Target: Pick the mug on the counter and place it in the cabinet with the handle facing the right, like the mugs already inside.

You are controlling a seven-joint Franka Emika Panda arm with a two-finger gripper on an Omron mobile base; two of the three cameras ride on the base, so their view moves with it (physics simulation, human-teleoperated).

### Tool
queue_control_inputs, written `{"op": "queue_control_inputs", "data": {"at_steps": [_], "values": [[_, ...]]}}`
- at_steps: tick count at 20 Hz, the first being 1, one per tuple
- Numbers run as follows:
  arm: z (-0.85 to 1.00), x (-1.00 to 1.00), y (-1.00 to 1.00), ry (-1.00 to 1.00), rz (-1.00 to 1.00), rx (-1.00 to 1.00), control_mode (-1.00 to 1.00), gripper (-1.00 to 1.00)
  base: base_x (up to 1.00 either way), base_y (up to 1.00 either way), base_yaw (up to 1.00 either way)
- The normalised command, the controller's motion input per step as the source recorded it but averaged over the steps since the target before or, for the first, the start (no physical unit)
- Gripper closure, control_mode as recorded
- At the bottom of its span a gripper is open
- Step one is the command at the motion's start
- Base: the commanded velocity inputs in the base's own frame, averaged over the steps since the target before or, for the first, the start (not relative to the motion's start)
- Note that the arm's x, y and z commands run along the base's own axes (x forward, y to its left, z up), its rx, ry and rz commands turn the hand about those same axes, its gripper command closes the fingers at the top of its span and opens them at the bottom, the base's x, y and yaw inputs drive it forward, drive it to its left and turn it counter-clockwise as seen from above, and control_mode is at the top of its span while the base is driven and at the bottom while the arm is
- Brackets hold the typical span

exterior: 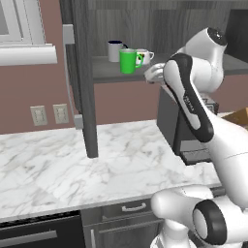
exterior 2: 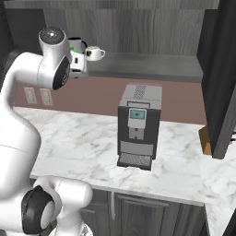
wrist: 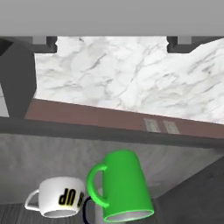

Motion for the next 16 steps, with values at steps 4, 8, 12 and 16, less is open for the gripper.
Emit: {"op": "queue_control_inputs", "data": {"at_steps": [4, 8, 12, 16], "values": [[-0.78, -0.89, 0.0, 0.02, -0.13, 0.0, -1.0, -1.0, 0.0, 0.0, 0.0], [-0.99, -0.7, 0.0, 0.08, -0.11, 0.0, -1.0, -1.0, 0.0, 0.0, 0.0], [-0.87, -0.35, 0.0, 0.11, -0.05, 0.0, -1.0, -1.0, 0.0, 0.0, 0.0], [-0.93, -0.11, 0.0, 0.14, -0.05, -0.01, -1.0, -1.0, 0.0, 0.0, 0.0]]}}
